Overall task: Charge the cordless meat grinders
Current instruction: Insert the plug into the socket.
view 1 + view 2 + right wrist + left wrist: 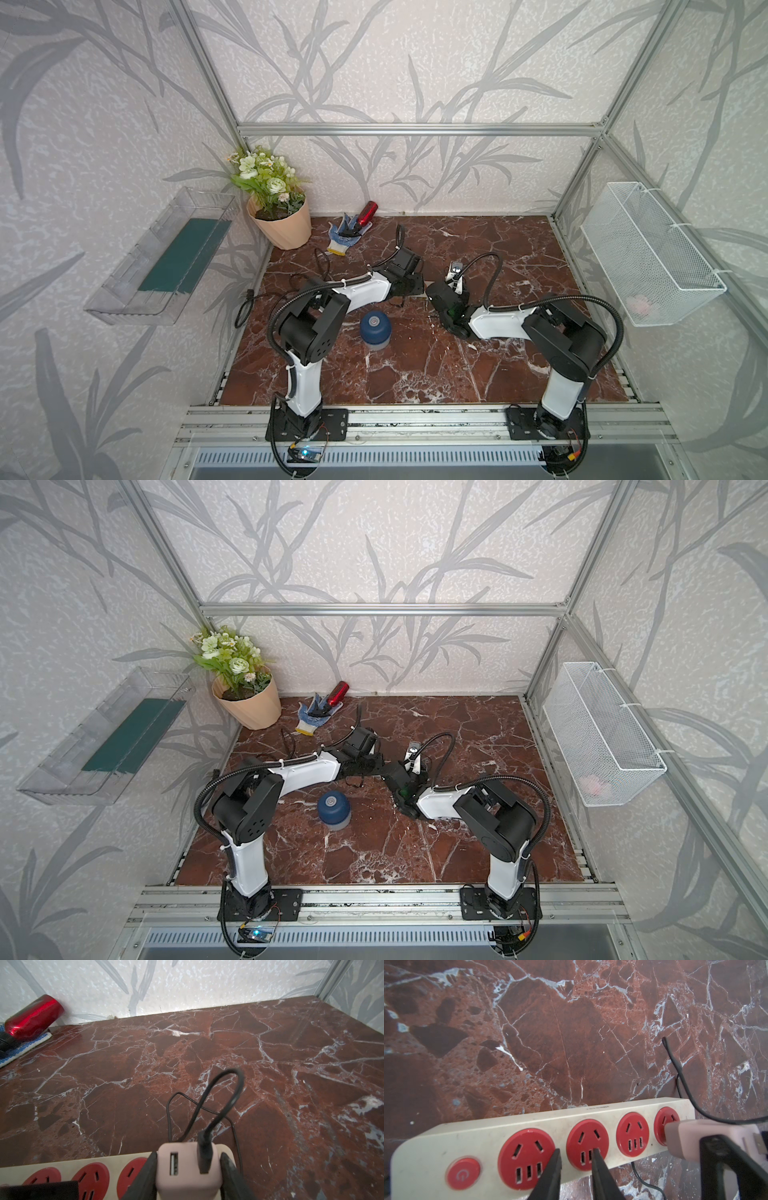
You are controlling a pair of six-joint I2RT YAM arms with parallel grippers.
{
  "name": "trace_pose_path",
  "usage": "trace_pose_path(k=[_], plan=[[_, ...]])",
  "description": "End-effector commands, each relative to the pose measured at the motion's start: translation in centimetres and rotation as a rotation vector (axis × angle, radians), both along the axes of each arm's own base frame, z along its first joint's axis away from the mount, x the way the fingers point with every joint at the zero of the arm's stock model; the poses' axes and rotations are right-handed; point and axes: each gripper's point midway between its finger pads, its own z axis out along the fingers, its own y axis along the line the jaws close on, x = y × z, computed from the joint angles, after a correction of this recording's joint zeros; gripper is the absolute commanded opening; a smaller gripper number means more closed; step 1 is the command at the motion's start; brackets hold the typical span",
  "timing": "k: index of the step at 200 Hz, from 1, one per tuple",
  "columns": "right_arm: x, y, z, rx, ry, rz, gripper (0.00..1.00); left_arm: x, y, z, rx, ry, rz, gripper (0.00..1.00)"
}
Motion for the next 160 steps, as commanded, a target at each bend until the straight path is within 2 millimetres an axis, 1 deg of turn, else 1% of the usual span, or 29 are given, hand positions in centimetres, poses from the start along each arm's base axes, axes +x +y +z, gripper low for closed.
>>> trace_pose_path(k=[1,28,49,63,75,87,112,130,148,160], plan=[[-2.5,-1.2,-4.7,-0.083,0.168,0.031,0.0,-1.7,1.9,-2.3,0.061,0.089,0.027,0.28],[-3.1,-1.4,-4.9,-0.088,0.191,0.033,0.0,-1.7,1.8,-2.4,0.055,0.09,0.03,0.28],[-2.8,-1.0,-5.1,-0.098,0.208,0.044,0.0,-1.7,1.7,-2.3,0.051,0.089,0.03,0.28],[-2.8,-0.9,-5.4,-0.127,0.244,0.037,0.0,-1.7,1.7,-2.3,0.049,0.092,0.028,0.28],[-3.2,-1.0,-5.9,-0.137,0.292,0.025,0.0,-1.7,1.7,-2.2,0.049,0.09,0.029,0.28],[-3.4,-0.8,-5.9,-0.137,0.303,0.026,0.0,-1.7,1.7,-2.2,0.049,0.089,0.029,0.28],[-3.6,-1.6,-6.3,-0.145,0.32,-0.009,0.0,-1.6,1.7,-2.2,0.046,0.089,0.029,0.28],[-4.2,-1.7,-6.6,-0.15,0.355,-0.018,0.0,-1.6,1.6,-2.1,0.043,0.09,0.028,0.28],[-4.8,-1.7,-7.0,-0.148,0.349,-0.028,0.0,-1.6,1.6,-2.0,0.041,0.089,0.029,0.28],[-5.1,-1.9,-7.7,-0.136,0.349,-0.037,0.0,-1.5,1.5,-1.9,0.039,0.091,0.026,0.28]])
